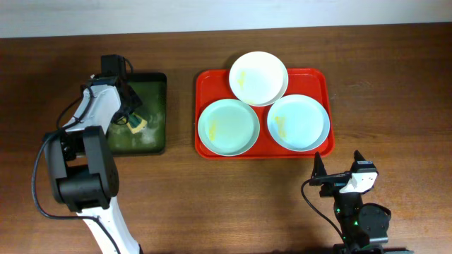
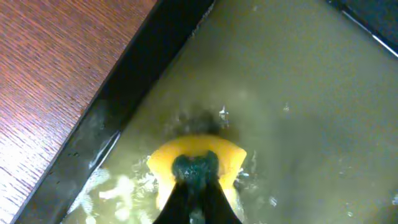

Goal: Clean dirty plates on tray and stack at the side
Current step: 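Lift the sponge with the left gripper out of the water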

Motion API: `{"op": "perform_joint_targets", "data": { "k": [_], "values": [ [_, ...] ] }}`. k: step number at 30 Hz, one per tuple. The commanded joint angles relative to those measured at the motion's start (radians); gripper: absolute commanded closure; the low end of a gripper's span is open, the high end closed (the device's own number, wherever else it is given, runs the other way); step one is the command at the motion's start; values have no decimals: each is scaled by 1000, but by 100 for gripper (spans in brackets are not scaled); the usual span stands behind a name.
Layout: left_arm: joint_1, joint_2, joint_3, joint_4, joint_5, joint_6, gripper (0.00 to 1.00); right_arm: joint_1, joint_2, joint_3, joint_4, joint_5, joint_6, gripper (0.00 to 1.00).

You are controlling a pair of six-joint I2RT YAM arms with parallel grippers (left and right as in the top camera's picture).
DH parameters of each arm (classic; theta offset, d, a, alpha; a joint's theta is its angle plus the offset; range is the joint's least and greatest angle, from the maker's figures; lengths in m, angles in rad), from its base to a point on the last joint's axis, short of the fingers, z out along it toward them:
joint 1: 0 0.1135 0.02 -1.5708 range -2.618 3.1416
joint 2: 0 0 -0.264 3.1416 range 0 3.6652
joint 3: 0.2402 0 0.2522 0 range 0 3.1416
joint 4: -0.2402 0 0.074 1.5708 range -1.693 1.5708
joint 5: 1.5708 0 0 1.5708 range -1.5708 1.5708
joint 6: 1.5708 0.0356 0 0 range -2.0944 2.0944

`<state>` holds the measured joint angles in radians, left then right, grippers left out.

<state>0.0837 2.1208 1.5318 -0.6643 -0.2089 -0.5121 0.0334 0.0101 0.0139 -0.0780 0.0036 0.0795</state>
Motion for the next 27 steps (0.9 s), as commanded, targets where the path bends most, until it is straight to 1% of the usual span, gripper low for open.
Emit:
{"op": "perform_joint_targets", "data": {
  "k": [1, 3, 6, 7, 9, 10, 11, 12, 14, 16, 17, 19, 20, 21, 23, 24, 26, 27],
  "values": [
    [3, 13, 11, -16, 12, 10, 1, 6, -5, -8, -3, 8, 11, 2],
    [3, 13, 11, -71, 40, 10, 1, 6, -5, -8, -3, 9, 11, 2],
    [3, 13, 11, -101, 114, 10, 1, 6, -5, -8, -3, 8, 10, 2],
    [3, 13, 11, -100, 116, 10, 16, 6, -5, -8, -3, 8, 10, 2],
    [3, 13, 11, -94, 115, 10, 64, 6, -5, -8, -3, 8, 11, 2],
    [6, 13, 12, -85, 107, 10, 96, 6, -5, -8, -3, 8, 11, 2],
    [6, 13, 13, -85, 96, 10, 100, 6, -5, -8, -3, 8, 10, 2],
    [9, 13, 26, -90, 89, 10, 100, 6, -5, -8, -3, 8, 11, 1],
    [10, 10, 90, -156, 89, 10, 100, 6, -5, -8, -3, 8, 11, 2],
    [10, 0, 215, -274, 89, 10, 100, 6, -5, -8, -3, 8, 11, 2],
    [10, -8, 307, -346, 89, 10, 100, 6, -5, -8, -3, 8, 11, 2],
    [8, -29, 436, -438, 90, 10, 100, 6, -5, -8, -3, 8, 11, 2],
    [2, -40, 455, -452, 90, 10, 100, 6, -5, -8, -3, 8, 11, 2],
    [-4, -40, 452, -457, 89, 10, 100, 6, -5, -8, -3, 8, 10, 2],
    [-21, -15, 372, -436, 89, 9, 100, 6, -5, -8, -3, 8, 11, 2],
    [-31, 10, 305, -402, 87, 11, 100, 6, -5, -8, -3, 8, 11, 2],
    [-35, 39, 245, -388, 90, 48, 100, 6, -5, -8, -3, 8, 11, 1],
    [-35, 34, 249, -408, 89, 68, 100, 6, -5, -8, -3, 9, 11, 2]
  ]
}}
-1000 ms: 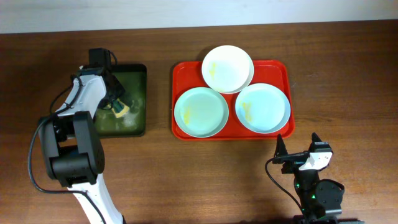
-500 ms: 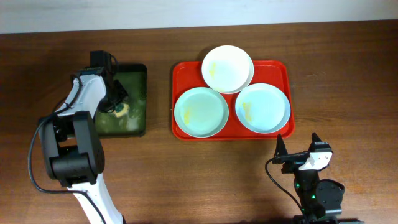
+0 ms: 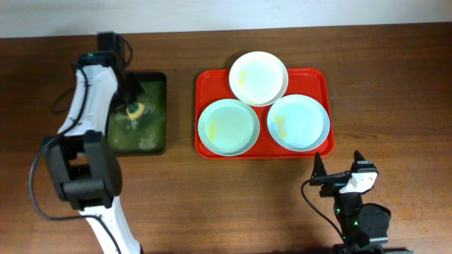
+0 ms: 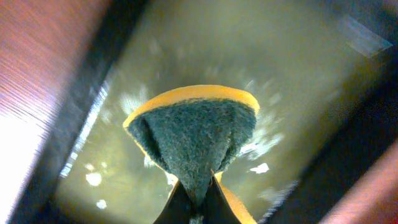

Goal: Clean dirty plates on tray and stack at the side

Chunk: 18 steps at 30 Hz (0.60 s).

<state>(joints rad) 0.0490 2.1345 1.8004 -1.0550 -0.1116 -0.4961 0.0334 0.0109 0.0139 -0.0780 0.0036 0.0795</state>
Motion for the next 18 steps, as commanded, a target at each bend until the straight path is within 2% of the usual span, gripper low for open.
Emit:
{"op": "perform_joint_targets", "data": {
  "k": [1, 3, 4, 6, 8, 10, 13, 15, 18],
  "values": [
    [0, -11, 28, -64, -8, 53, 100, 6, -5, -8, -3, 8, 11, 2],
    [0, -83, 147, -135, 21, 53, 100, 6, -5, -8, -3, 8, 10, 2],
    [-6, -161, 231, -154, 80, 53, 100, 6, -5, -8, -3, 8, 11, 2],
    [-49, -272, 254, -138, 156, 53, 100, 6, -5, -8, -3, 8, 11, 2],
    [-118, -289, 253, -174, 180, 53, 100, 6, -5, -8, -3, 8, 11, 2],
    [-249, -258, 189, -192, 180, 53, 100, 6, -5, -8, -3, 8, 10, 2],
    [-427, -179, 37, -71, 194, 48, 100, 6, -5, -8, -3, 8, 10, 2],
    [-515, -95, -32, 29, 194, 11, 100, 6, -5, -8, -3, 8, 11, 2],
    [-568, 30, -44, 103, 191, 12, 100, 6, -5, -8, -3, 8, 11, 2]
  ]
}}
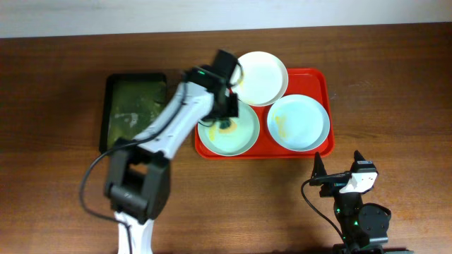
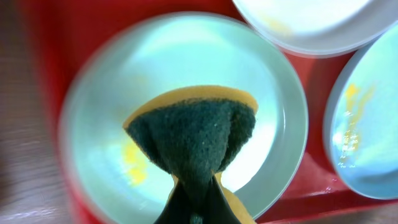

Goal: Clean dirty plates on tray and stack at the side

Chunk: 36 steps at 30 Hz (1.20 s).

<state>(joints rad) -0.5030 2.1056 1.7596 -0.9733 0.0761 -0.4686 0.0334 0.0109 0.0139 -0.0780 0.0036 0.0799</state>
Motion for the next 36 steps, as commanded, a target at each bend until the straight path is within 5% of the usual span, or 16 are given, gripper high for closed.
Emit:
{"op": "perform_joint_targets", "data": {
  "k": [1, 4, 6, 8, 10, 11, 13, 16, 19, 20, 21, 22, 27, 36],
  "values": [
    [-18, 81, -3, 22, 3, -15, 100, 6, -5, -8, -3, 8, 10, 2],
    [9, 82, 2, 16, 3, -8, 100, 6, -5, -8, -3, 8, 7, 2],
    [36, 71, 7, 15, 19, -8, 100, 6, -5, -8, 40, -201, 176, 2],
    [49, 71, 7, 15, 67, 15, 100, 6, -5, -8, 316, -380, 375, 2],
    [47, 71, 7, 15, 66, 24, 100, 6, -5, 45, 650, -342, 375, 2],
    [47, 71, 7, 15, 66, 41, 100, 5, -1, 132, 626, -282, 371, 2],
    [47, 71, 7, 17, 66, 52, 100, 5, 76, 414, 264, -179, 213, 2],
    [47, 71, 7, 23, 66, 52, 100, 5, 569, 1028, -596, -35, 51, 2],
    [47, 71, 7, 23, 66, 52, 100, 6, 967, 1328, -919, -422, 58, 2],
    [47, 71, 7, 22, 66, 52, 100, 6, 1095, 1362, -926, -567, 58, 7],
    [47, 71, 7, 22, 66, 52, 100, 13, 1208, 1364, -901, -636, 58, 39],
    [47, 71, 7, 22, 66, 52, 100, 33, 1326, 1364, -890, -612, 58, 52],
    [47, 71, 7, 22, 66, 52, 100, 165, 1844, 1364, -695, -518, 58, 52],
    [47, 71, 7, 23, 66, 52, 100, 271, 2041, 1363, -538, -305, 48, 52]
  ]
}}
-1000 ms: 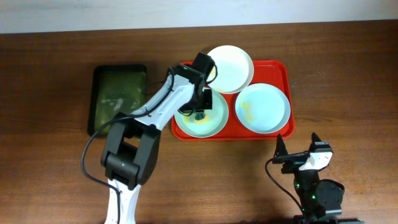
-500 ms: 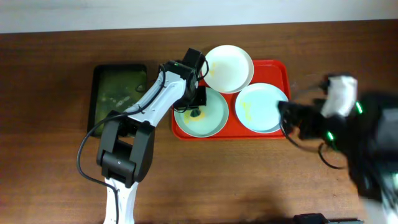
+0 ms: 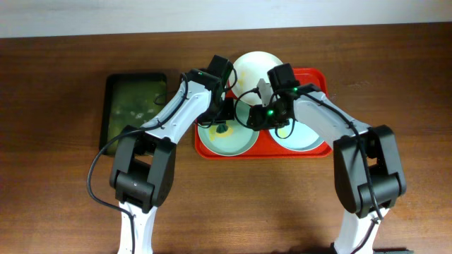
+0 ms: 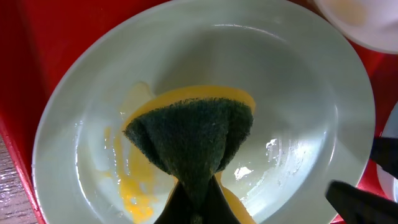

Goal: Clean dirty plates on tray and stack at the side
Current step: 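Hold the plate rim with the right gripper and scrub with the sponge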

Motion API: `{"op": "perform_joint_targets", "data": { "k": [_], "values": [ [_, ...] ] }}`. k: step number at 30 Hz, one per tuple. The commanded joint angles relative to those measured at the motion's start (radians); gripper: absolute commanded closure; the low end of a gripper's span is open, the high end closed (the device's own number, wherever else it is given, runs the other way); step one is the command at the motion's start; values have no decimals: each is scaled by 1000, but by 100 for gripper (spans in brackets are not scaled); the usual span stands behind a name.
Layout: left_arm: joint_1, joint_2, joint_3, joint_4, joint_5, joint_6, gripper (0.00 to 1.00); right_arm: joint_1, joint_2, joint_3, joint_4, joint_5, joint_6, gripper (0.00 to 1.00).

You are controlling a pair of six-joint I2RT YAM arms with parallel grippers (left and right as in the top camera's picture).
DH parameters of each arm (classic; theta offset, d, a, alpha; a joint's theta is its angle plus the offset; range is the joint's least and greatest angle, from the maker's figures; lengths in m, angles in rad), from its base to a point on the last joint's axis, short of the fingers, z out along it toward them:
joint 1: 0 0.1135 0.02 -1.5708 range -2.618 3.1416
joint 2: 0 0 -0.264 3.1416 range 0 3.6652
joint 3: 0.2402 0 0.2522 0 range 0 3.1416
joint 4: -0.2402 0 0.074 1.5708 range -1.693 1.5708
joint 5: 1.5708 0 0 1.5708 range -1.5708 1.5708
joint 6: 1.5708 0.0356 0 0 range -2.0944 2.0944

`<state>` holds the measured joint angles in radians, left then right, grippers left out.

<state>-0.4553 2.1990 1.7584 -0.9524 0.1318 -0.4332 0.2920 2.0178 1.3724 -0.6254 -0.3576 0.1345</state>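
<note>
My left gripper [image 3: 222,125] is shut on a yellow sponge [image 4: 189,134], green scouring side down, low over the left pale-blue plate [image 4: 298,81] on the red tray [image 3: 321,81]. A yellow smear [image 4: 134,193] lies on that plate left of the sponge. My right gripper [image 3: 258,116] sits at the same plate's right rim, and its dark fingers [image 4: 357,198] show apart there. A white plate [image 3: 258,67] with a faint yellow mark stands at the tray's back, and another pale-blue plate [image 3: 307,134] lies at the right, partly under the right arm.
A black basin [image 3: 107,113] of greenish soapy water stands on the wooden table left of the tray. Both arms cross over the tray's middle. Bare table lies in front of the tray and to its right.
My right arm has come from its rest at the front right to the right rim of the left plate. The sponge now sits lower over that plate, nearer the smear.
My left gripper held the sponge down in the basin water, then lifted it above the water. Later it hung over the left plate on the tray while the right arm rested. Now the sponge is low in that plate and the right gripper is at its rim.
</note>
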Motion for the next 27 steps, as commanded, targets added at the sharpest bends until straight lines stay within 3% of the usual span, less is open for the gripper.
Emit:
{"op": "perform_joint_targets", "data": {
  "k": [1, 3, 5, 9, 16, 19, 20, 21, 23, 25, 26, 27],
  "values": [
    [-1, -23, 8, 1, 11, 16, 100, 11, 51, 5, 14, 56, -7, 52],
    [-1, -23, 8, 2, 11, 16, 100, 8, 69, 5, 16, 56, -7, 54],
    [-1, -23, 8, 2, 10, 16, 100, 8, 73, 5, 15, 56, -7, 75],
    [-9, -21, 8, 1, 11, 65, 100, 8, 73, 5, 13, 52, -3, 96],
    [-64, 63, 6, 9, 13, 61, 99, -31, 73, 5, -6, 2, 4, 96],
    [-63, 121, 6, 6, -120, 61, 84, -40, 73, 5, -14, 2, 4, 96],
    [-63, 132, 6, -3, -164, 61, 66, -36, 73, 5, -14, -1, 4, 96],
    [-61, 135, 6, -10, -193, 61, 63, -35, 73, 5, -13, -1, 4, 96],
    [-50, 134, 14, -34, -299, 61, 74, -36, 73, 5, -13, 0, 4, 96],
    [-27, 134, 29, -67, -359, 61, 79, -36, 73, 5, -13, 0, 4, 96],
    [-5, 134, 50, -90, -375, 61, 98, -37, 73, 5, -13, 0, 3, 96],
    [13, 134, 74, -109, -376, 61, 100, -36, 73, 5, -13, 0, 4, 96]
  ]
}}
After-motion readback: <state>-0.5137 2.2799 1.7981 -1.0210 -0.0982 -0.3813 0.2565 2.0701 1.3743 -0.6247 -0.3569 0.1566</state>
